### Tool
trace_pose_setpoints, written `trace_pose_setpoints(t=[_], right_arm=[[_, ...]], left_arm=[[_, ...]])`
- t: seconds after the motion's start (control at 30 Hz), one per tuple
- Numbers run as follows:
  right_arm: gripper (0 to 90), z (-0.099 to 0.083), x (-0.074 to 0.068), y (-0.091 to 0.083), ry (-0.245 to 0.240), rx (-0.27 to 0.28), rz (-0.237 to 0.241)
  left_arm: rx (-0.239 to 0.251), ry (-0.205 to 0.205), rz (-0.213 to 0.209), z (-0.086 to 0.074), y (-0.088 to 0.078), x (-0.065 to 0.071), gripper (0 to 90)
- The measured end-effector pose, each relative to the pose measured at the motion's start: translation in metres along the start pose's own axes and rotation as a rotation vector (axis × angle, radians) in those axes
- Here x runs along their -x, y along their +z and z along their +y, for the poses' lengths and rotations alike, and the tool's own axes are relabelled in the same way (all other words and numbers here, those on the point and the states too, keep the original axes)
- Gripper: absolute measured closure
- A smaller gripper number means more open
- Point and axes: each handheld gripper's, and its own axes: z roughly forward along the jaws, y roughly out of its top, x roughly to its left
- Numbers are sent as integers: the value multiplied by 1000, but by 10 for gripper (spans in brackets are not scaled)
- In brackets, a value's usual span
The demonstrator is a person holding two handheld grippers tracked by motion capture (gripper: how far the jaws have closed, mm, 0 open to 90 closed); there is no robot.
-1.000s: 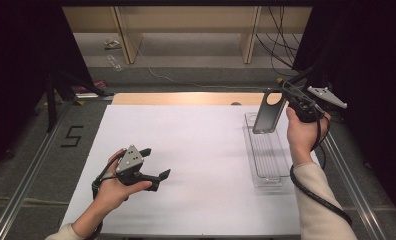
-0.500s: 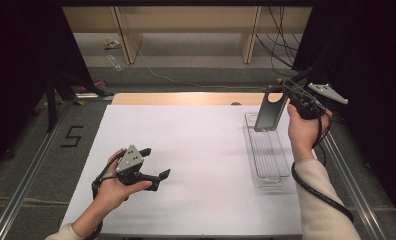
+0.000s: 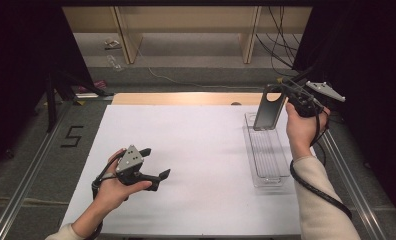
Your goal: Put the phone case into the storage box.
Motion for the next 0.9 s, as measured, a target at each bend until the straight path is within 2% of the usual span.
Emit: trace_pose_setpoints(t=[0.9], right_arm=[[890, 4, -2, 16, -18, -25, -16]], left_arm=[[3, -4, 0, 0, 0, -1, 49]])
